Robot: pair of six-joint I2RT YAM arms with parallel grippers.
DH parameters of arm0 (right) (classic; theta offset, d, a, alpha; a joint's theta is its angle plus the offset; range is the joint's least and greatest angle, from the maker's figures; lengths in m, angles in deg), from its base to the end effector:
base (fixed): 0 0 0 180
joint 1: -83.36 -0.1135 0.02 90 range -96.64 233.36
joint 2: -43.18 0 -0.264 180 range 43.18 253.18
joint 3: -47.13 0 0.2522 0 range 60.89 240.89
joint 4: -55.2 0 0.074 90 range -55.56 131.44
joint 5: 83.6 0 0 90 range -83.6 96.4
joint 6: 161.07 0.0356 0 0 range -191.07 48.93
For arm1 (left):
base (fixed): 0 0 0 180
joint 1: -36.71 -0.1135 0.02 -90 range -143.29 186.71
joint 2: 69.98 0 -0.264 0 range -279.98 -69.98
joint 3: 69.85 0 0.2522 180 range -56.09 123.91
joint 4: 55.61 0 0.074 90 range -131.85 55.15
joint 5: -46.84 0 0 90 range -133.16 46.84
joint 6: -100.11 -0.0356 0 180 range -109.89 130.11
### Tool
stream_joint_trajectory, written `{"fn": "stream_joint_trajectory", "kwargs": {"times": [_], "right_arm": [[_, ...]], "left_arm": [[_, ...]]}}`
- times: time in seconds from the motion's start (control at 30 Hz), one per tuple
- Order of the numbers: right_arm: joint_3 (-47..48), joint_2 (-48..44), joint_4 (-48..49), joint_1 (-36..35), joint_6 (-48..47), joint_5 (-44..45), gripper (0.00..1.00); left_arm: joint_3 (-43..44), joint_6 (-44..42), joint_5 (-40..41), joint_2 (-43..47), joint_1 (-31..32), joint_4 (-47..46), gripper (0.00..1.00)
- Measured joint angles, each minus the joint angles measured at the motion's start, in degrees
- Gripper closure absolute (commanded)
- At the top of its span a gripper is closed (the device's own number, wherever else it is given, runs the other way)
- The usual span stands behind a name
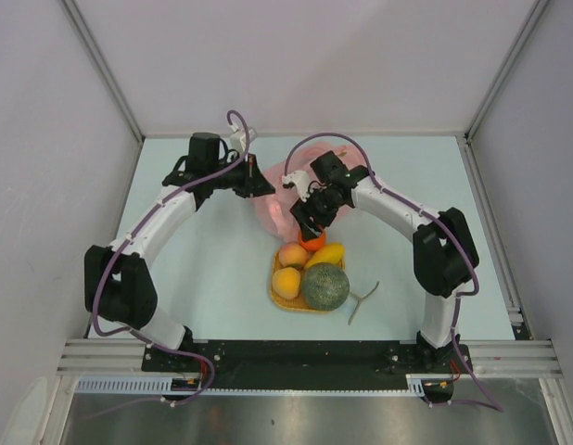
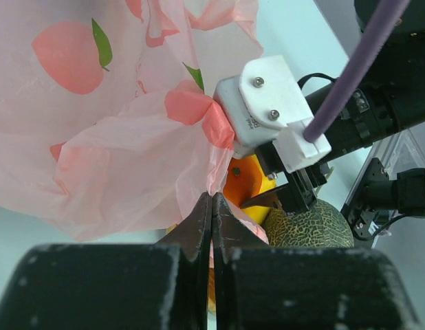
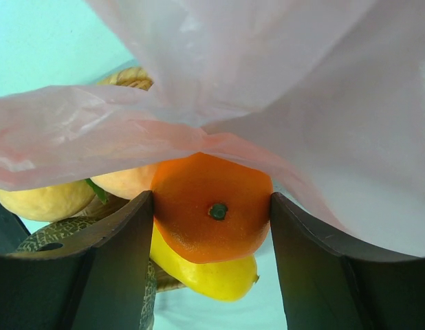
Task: Take the fake fruits out of the plastic bag
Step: Place the fake fruit on the plate.
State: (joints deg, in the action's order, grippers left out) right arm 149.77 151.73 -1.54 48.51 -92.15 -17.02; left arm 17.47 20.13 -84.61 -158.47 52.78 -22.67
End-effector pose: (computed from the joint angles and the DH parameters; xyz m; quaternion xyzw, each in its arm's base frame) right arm 0.3233 0.2424 0.2431 -0.4885 0.8178 0.2235 0.2062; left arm 0.3284 -0.1191 0.3158 0.2092 0.8163 -0.4035 0.3564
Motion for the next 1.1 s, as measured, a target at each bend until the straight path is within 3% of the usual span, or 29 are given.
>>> {"fn": "stream_joint_trajectory", "kwargs": {"times": [1.1], "right_arm": [[-1.2, 1.5, 0.1, 0.1, 0.2, 0.1, 0.64]], "left_arm": [[0.4, 0.1, -0.8, -1.6, -0.9, -0.3, 1.0]]}}
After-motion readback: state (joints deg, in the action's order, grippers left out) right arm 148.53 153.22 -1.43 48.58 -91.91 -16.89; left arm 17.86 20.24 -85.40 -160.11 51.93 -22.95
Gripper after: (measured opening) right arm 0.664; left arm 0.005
